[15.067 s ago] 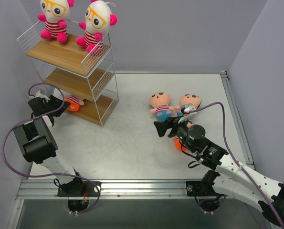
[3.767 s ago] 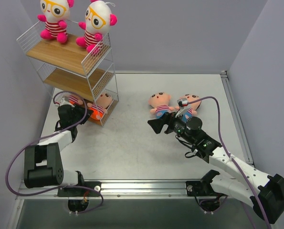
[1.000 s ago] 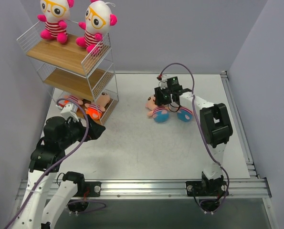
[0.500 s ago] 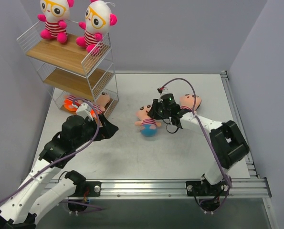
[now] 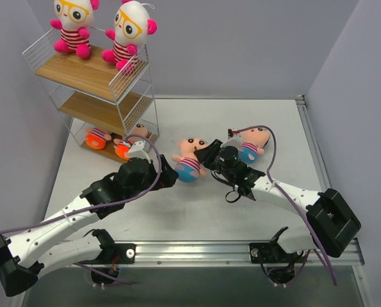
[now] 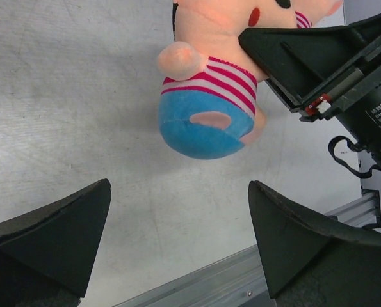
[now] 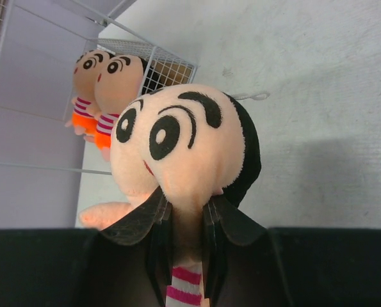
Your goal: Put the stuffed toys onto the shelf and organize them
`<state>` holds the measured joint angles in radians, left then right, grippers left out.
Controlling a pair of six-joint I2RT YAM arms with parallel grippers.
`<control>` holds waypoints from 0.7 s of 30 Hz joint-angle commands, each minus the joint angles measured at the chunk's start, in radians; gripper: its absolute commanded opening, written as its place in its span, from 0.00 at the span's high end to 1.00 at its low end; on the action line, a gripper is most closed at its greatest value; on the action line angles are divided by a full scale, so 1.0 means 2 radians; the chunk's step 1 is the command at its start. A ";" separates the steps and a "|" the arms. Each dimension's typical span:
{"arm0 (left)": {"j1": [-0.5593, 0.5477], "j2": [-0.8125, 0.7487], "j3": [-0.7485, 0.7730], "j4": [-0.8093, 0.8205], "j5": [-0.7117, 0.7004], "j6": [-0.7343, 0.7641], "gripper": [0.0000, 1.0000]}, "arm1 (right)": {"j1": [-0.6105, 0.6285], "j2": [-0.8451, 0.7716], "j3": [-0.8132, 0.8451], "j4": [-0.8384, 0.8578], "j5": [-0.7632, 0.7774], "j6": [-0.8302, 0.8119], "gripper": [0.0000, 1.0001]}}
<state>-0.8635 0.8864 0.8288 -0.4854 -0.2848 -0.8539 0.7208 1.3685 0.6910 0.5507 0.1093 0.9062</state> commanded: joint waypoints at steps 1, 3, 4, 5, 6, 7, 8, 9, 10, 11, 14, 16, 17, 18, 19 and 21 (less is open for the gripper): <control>-0.030 0.022 0.019 0.053 -0.051 -0.020 0.03 | 0.015 -0.037 -0.014 0.065 0.062 0.071 1.00; -0.040 0.040 0.023 0.059 -0.059 -0.023 0.02 | 0.022 -0.045 -0.021 0.069 0.070 0.086 1.00; -0.047 0.046 0.028 0.061 -0.063 -0.023 0.02 | 0.024 -0.051 -0.023 0.073 0.073 0.099 1.00; -0.050 0.058 0.030 0.059 -0.071 -0.026 0.02 | 0.025 -0.055 -0.025 0.075 0.079 0.105 1.00; -0.052 0.061 0.030 0.059 -0.074 -0.033 0.01 | 0.028 -0.058 -0.028 0.078 0.082 0.108 1.00; -0.053 0.065 0.030 0.060 -0.075 -0.036 0.01 | 0.035 -0.064 -0.028 0.082 0.085 0.112 1.00; -0.055 0.069 0.028 0.062 -0.079 -0.041 0.00 | 0.038 -0.065 -0.029 0.082 0.093 0.113 1.00; -0.055 0.071 0.027 0.068 -0.082 -0.049 0.00 | 0.042 -0.066 -0.029 0.082 0.096 0.114 1.00; -0.055 0.071 0.024 0.072 -0.084 -0.053 0.00 | 0.048 -0.068 -0.030 0.084 0.099 0.115 1.00; -0.055 0.068 0.019 0.082 -0.089 -0.060 0.06 | 0.050 -0.068 -0.030 0.087 0.100 0.117 1.00; -0.056 0.060 0.011 0.096 -0.098 -0.071 0.07 | 0.055 -0.064 -0.036 0.096 0.099 0.124 1.00; -0.055 0.055 0.004 0.119 -0.096 -0.072 0.08 | 0.058 -0.059 -0.036 0.096 0.099 0.127 1.00; -0.056 0.050 0.002 0.126 -0.095 -0.073 0.09 | 0.062 -0.058 -0.036 0.097 0.100 0.128 1.00; -0.055 0.048 0.001 0.141 -0.093 -0.070 0.09 | 0.063 -0.056 -0.036 0.096 0.100 0.129 1.00; -0.056 0.048 -0.002 0.146 -0.089 -0.069 0.09 | 0.064 -0.055 -0.037 0.099 0.100 0.128 1.00; -0.056 0.046 -0.003 0.158 -0.082 -0.066 0.09 | 0.065 -0.053 -0.036 0.098 0.101 0.129 1.00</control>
<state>-0.9726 1.0012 0.8207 -0.3008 -0.4408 -0.9756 0.8349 1.2636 0.6155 0.6842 0.2775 1.1381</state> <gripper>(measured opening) 0.912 0.177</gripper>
